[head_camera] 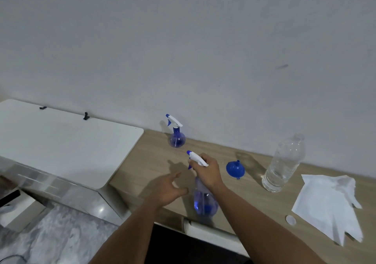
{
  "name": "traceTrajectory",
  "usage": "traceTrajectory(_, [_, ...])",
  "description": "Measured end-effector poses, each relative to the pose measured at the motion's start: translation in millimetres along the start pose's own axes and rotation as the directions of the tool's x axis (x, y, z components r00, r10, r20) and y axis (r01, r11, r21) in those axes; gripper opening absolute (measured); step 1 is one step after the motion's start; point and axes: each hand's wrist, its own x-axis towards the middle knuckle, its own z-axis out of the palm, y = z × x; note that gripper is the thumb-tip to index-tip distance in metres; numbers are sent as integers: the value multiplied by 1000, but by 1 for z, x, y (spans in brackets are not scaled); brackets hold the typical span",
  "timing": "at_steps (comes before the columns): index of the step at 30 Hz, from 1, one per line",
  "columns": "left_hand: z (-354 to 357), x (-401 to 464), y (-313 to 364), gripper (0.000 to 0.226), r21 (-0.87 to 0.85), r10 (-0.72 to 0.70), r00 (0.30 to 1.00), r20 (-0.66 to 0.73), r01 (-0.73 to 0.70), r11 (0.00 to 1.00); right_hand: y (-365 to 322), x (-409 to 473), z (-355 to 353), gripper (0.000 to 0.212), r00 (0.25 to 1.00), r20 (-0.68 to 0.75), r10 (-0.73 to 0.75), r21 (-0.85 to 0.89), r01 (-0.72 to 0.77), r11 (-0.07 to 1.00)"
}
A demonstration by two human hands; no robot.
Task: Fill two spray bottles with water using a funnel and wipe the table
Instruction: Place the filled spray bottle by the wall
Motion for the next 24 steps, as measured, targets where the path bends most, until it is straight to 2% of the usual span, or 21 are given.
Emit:
traceTrajectory(3, [-3,15,29,80,-32,50,985,165,-45,998,-30,22,-5,14,999,-21,-38,111,40,993])
traceTrajectory(6, [-4,34,57,61,-59,122,970,211,-112,992,-56,41,-8,21,993,-39,-116,175,121,977])
traceTrajectory(10, [-12,59,80,56,-57,174,978,116,-168,984,-77,64,-12,24,986,-78,-144,144,154,978])
traceTrajectory(12, [-19,76,91,42,-35,195,977,91,-192,981,-77,76,-13,31,983,-109,-148,55,155,986])
traceTrajectory(14, [-24,94,102,35,-9,203,977,71,-203,979,-75,88,-15,27,978,-137,-155,-48,150,988])
traceTrajectory(17, [-27,122,112,50,-27,198,980,-14,-198,980,-74,116,-15,18,970,-169,-175,-129,154,980])
traceTrajectory(20, [-28,148,114,58,-55,195,978,-73,-199,978,-72,150,-13,21,967,-187,-174,-193,138,971])
traceTrajectory(24, [-25,186,95,64,-39,196,980,-46,-198,979,-48,194,0,18,974,-182,-135,-225,92,970])
